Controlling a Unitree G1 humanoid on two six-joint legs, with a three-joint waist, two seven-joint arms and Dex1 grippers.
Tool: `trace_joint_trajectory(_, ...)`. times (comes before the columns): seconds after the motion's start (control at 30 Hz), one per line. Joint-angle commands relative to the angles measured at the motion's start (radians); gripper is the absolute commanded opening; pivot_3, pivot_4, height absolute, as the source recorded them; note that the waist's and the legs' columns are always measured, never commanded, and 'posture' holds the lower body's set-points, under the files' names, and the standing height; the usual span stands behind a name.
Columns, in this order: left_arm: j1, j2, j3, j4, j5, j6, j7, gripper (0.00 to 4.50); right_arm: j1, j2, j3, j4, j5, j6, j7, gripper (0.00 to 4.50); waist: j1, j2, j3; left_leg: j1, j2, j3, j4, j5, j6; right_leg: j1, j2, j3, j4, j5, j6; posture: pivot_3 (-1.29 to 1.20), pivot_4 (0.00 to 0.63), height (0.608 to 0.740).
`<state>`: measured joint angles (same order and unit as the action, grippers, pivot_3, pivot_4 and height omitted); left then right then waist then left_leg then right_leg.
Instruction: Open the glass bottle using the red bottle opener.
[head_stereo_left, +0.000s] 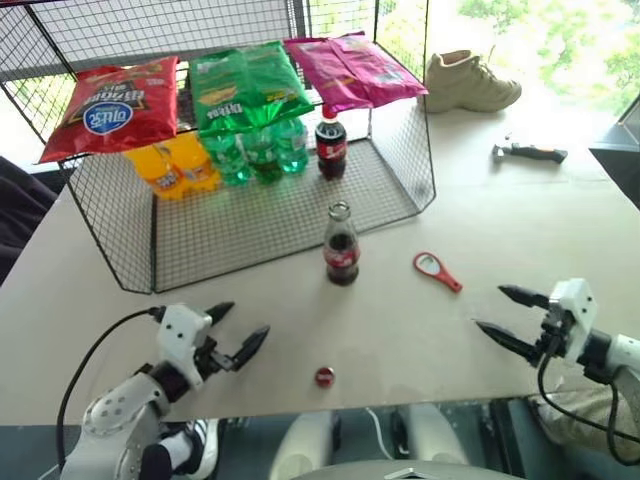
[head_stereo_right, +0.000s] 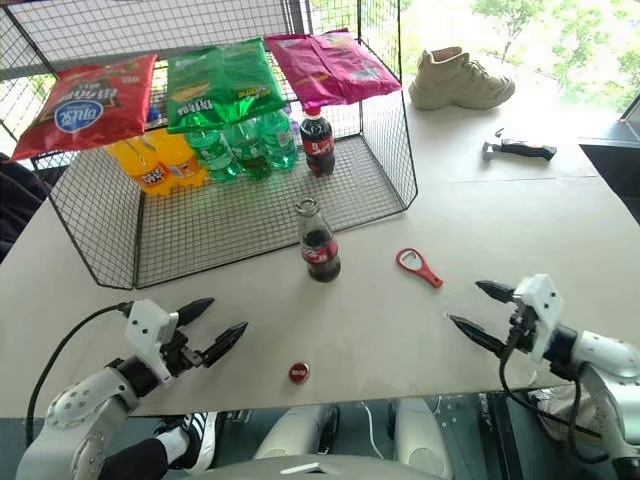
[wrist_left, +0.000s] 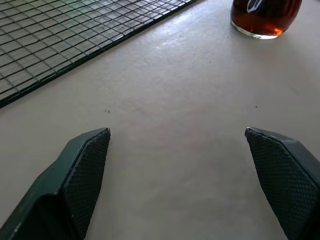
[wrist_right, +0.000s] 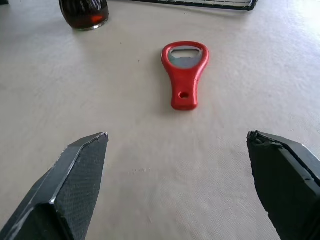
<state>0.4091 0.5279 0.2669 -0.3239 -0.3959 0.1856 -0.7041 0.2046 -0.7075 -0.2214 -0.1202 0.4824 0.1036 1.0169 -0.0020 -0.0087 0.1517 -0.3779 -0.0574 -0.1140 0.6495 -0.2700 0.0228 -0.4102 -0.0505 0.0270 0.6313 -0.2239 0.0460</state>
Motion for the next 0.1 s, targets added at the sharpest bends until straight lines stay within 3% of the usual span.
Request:
trace_joint_trajectory(0.03, 0.019, 0.017, 0.025, -0.028, -0.001, -0.019, -0.015, 4.50, -0.004, -0.020, -0.057, 0.053, -0.005, -0.080, 0.055, 4.46, 0.000, 0.000, 0.000, 0.000, 0.000, 0.000, 0.000, 0.000, 0.000, 0.000, 0.000, 0.000, 0.000, 0.000, 0.000, 0.00, 0.150, 0.740)
trace_joint_trajectory(0.1, 0.021, 0.023, 0.024, -0.028, 0.008, -0.019, -0.015, 4.50, -0.009, -0.027, -0.065, 0.083, -0.010, -0.103, 0.074, 4.46, 0.001, 0.000, 0.000, 0.000, 0.000, 0.000, 0.001, 0.000, 0.000, 0.001, 0.000, 0.000, 0.000, -0.001, -0.002, 0.00, 0.150, 0.740)
